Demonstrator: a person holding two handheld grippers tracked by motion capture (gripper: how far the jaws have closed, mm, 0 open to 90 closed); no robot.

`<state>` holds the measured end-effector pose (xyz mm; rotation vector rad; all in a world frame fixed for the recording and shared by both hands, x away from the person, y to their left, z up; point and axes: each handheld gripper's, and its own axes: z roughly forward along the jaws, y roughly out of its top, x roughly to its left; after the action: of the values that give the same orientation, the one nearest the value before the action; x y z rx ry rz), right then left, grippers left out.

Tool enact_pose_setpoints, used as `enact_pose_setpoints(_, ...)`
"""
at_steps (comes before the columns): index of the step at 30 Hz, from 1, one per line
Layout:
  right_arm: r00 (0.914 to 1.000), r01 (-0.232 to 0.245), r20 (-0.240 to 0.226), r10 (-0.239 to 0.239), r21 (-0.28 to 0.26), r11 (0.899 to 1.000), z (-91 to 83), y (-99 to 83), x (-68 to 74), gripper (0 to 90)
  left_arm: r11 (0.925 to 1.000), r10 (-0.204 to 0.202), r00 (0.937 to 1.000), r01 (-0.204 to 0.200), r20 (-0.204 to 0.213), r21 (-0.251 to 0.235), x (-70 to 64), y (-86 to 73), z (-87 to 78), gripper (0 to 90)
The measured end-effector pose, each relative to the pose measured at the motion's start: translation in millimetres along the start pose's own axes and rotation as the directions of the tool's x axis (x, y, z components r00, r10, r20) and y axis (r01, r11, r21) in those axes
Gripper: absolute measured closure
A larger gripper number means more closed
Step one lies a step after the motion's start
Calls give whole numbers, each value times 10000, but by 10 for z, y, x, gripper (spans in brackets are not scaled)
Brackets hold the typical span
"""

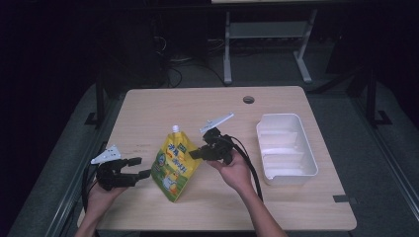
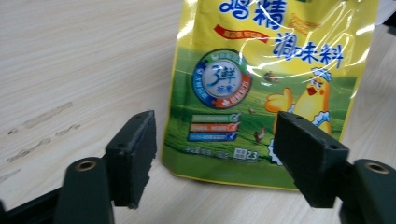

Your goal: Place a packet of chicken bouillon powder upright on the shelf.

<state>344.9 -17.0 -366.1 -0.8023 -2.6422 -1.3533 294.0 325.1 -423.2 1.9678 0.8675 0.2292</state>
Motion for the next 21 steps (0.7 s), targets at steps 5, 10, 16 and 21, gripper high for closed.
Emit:
enact_pose_setpoints(5, 9983, 578, -53, -577, 109, 9983, -76, 56, 102, 897, 10000, 76, 9996, -76, 259, 16, -14, 17, 30, 260)
enact_pose_setpoints(10, 9865, 1597, -386, -1589, 187, 9870, -172, 185, 291, 898, 9995, 223, 9978, -210, 617, -224, -72, 56, 53, 252)
enact_pose_setpoints(16, 9653, 2554, -706, -2513, 571, 9651, -231, 292, 475, 898, 9971, 158, 9939, -76, 1089, -751, -55, 62, -12, 236)
enact_pose_setpoints(21, 9527, 2971, -888, -2906, 716, 9521, -272, 329, 546, 898, 9956, 268, 9804, -86, 1952, -936, -88, 94, 1, 285)
